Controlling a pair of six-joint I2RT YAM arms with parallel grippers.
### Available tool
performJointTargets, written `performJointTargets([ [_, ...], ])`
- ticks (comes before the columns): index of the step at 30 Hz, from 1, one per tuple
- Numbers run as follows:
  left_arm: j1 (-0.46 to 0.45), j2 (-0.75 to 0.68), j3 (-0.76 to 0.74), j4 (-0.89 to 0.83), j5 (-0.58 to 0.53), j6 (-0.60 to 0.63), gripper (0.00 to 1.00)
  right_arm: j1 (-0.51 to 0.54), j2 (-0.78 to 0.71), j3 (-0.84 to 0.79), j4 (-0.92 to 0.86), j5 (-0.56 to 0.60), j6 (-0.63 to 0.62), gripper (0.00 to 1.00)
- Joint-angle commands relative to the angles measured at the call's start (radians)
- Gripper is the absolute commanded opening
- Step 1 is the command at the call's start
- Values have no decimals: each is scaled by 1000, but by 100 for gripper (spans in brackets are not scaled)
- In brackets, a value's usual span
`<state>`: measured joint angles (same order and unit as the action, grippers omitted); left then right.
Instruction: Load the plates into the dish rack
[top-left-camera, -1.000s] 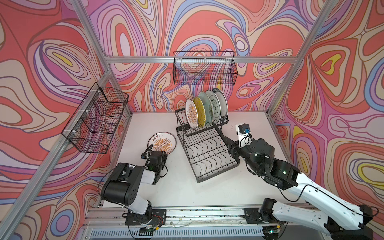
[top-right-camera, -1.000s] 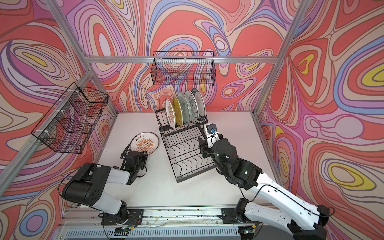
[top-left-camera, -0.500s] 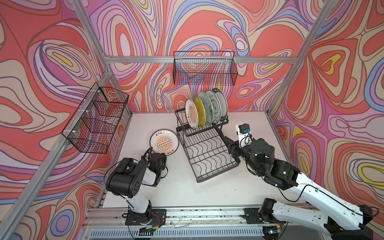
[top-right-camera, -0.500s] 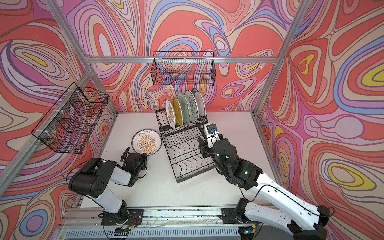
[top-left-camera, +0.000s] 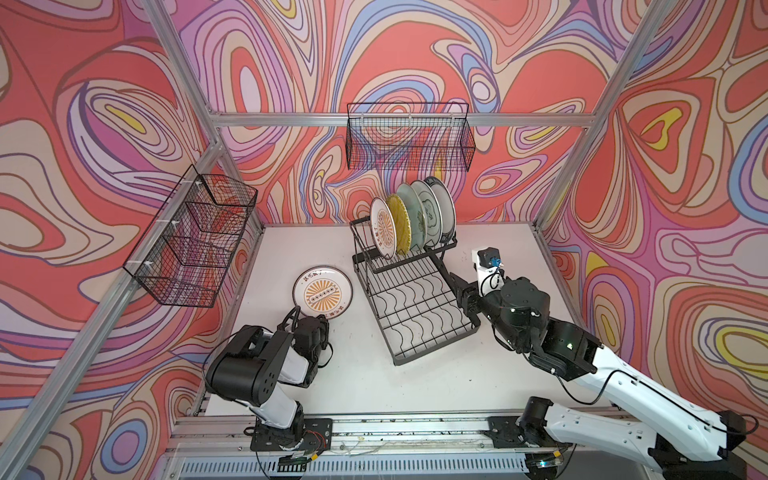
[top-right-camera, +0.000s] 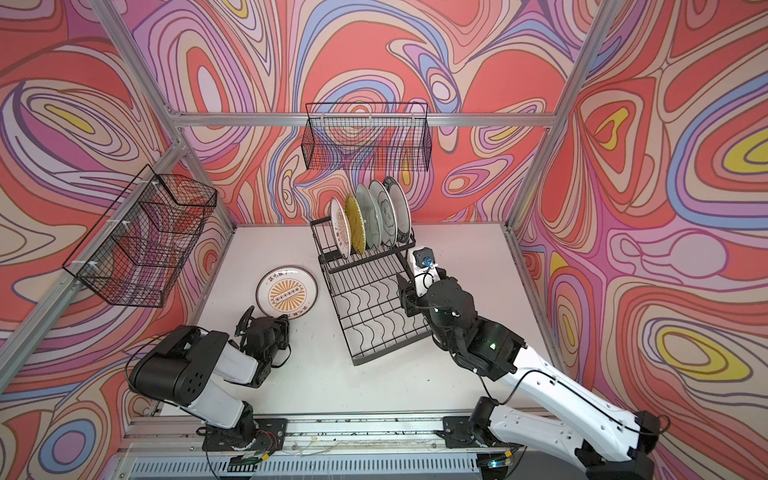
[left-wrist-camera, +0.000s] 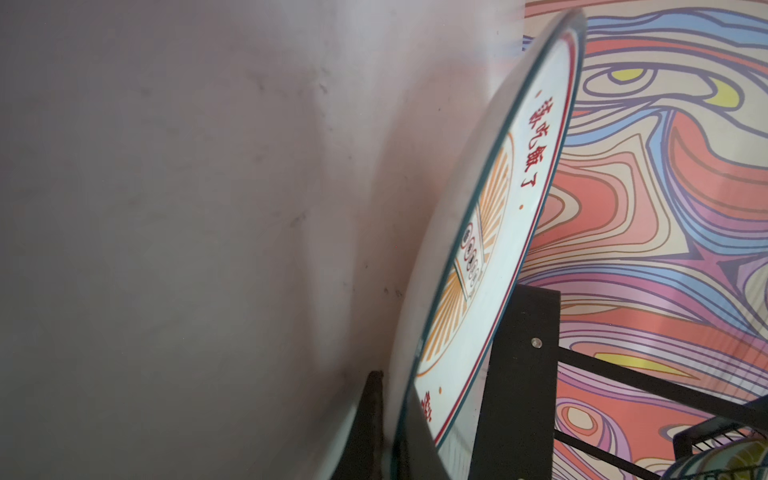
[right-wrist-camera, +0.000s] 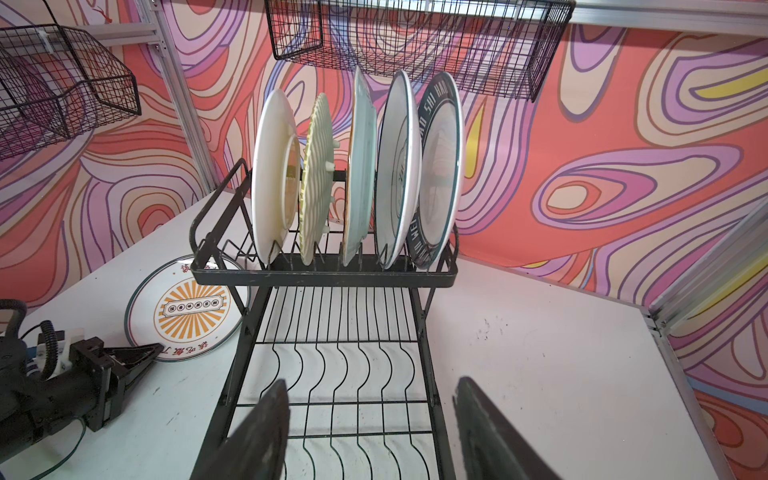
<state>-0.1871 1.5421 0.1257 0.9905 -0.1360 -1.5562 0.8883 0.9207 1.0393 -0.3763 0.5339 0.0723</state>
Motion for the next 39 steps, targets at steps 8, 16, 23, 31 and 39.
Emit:
performJointTargets([
  [8,0,-651,70,-906,-201,141,0,-6,-5,21,-3,-13,10,65],
  [16,0,-950,97,-1200,-163,174,0,-9,29,28,19,-34,20,65],
  [23,0,-999,146,-1287,-38,218,0,-8,26,33,-1,-28,36,65],
  [31,0,-1066,307,-1531,55,329,0,-8,24,27,-19,-32,68,65],
  [39,0,-1151,372,-1701,176,375,0,-10,50,35,-22,-39,82,65],
])
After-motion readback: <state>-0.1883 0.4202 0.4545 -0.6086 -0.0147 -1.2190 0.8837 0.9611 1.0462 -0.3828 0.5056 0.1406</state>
